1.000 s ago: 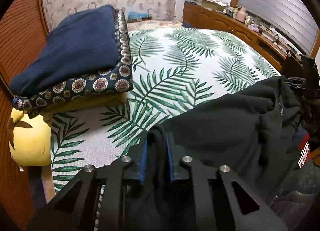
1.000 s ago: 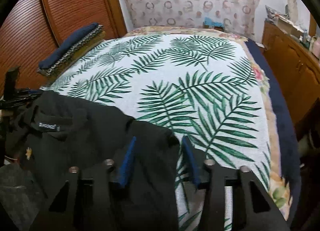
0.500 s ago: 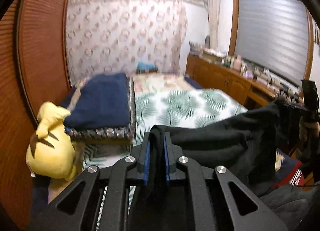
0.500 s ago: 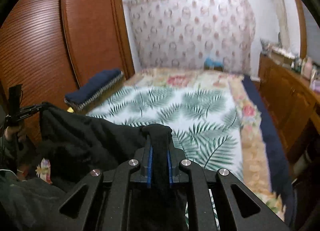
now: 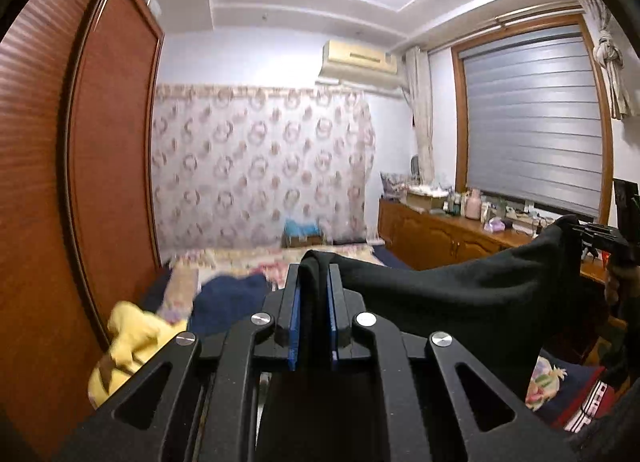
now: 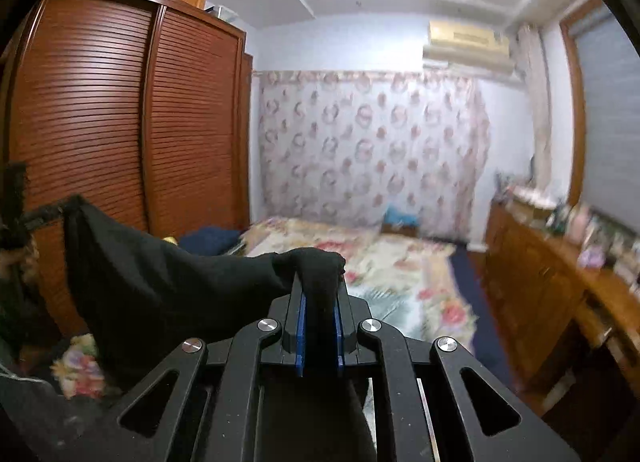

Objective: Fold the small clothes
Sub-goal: 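Lift the black shirt with both tools and fold it over in half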

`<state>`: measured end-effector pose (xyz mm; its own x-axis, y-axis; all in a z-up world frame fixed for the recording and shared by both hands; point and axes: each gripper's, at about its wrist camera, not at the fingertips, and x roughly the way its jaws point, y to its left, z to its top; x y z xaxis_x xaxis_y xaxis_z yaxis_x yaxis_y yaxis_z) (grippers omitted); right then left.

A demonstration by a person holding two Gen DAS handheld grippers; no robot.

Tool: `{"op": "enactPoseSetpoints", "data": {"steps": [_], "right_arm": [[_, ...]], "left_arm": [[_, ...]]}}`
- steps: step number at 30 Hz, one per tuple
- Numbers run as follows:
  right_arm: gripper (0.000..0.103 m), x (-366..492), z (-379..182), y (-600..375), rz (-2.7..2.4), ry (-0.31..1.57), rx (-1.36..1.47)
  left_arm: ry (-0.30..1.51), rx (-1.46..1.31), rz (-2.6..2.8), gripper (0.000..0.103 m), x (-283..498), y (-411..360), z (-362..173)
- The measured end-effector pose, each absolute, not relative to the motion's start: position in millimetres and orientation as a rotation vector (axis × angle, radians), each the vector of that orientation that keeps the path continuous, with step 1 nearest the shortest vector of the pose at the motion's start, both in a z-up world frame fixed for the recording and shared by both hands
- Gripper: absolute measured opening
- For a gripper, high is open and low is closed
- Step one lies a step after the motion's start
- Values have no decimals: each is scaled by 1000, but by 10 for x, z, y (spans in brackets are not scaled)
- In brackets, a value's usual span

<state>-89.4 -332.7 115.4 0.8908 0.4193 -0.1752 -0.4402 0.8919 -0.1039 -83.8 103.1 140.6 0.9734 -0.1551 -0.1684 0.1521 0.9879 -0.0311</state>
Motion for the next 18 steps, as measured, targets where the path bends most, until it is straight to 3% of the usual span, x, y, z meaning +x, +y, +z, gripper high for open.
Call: {"op": "enactPoseSetpoints", "data": {"steps": [18], "right_arm": [[10,-1400,1826,-3151,289,-53,-235]], "left_arm": [[5,34,-232,12,-490,876,2410]]}}
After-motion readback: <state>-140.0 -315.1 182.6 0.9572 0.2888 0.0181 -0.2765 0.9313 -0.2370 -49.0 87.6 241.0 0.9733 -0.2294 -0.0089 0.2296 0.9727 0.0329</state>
